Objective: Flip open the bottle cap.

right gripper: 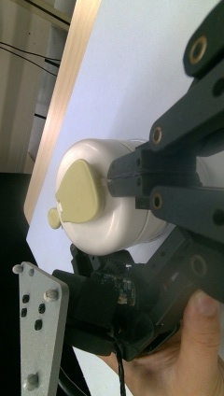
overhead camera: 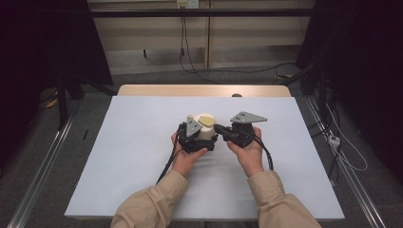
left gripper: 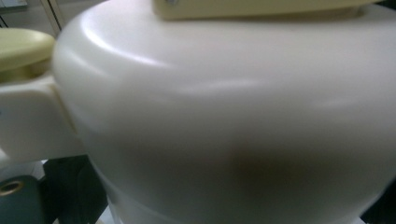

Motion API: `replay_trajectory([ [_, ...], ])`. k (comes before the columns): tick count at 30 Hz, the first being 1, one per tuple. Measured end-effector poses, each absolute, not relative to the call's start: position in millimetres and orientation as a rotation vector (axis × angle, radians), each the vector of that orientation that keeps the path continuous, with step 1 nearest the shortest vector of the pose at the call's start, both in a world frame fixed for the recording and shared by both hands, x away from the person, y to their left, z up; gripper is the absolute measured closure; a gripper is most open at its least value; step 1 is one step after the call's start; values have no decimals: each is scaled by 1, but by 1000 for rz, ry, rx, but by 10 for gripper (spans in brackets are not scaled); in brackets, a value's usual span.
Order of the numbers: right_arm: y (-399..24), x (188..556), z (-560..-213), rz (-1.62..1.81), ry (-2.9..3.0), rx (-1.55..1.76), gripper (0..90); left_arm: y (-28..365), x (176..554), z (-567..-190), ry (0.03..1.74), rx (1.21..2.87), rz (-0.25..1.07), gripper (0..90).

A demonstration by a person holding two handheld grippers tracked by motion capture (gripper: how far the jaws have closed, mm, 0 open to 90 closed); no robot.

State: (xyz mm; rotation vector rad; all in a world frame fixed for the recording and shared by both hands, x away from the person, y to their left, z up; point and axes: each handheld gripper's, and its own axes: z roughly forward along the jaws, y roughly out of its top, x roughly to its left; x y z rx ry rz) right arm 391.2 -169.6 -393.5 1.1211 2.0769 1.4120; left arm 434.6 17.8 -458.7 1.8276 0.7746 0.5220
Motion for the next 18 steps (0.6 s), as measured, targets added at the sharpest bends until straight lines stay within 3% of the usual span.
replay_trajectory([
  [18,-169,393,-389,1408,2096,1108,900,18,435,-459,774,1830,524,50],
])
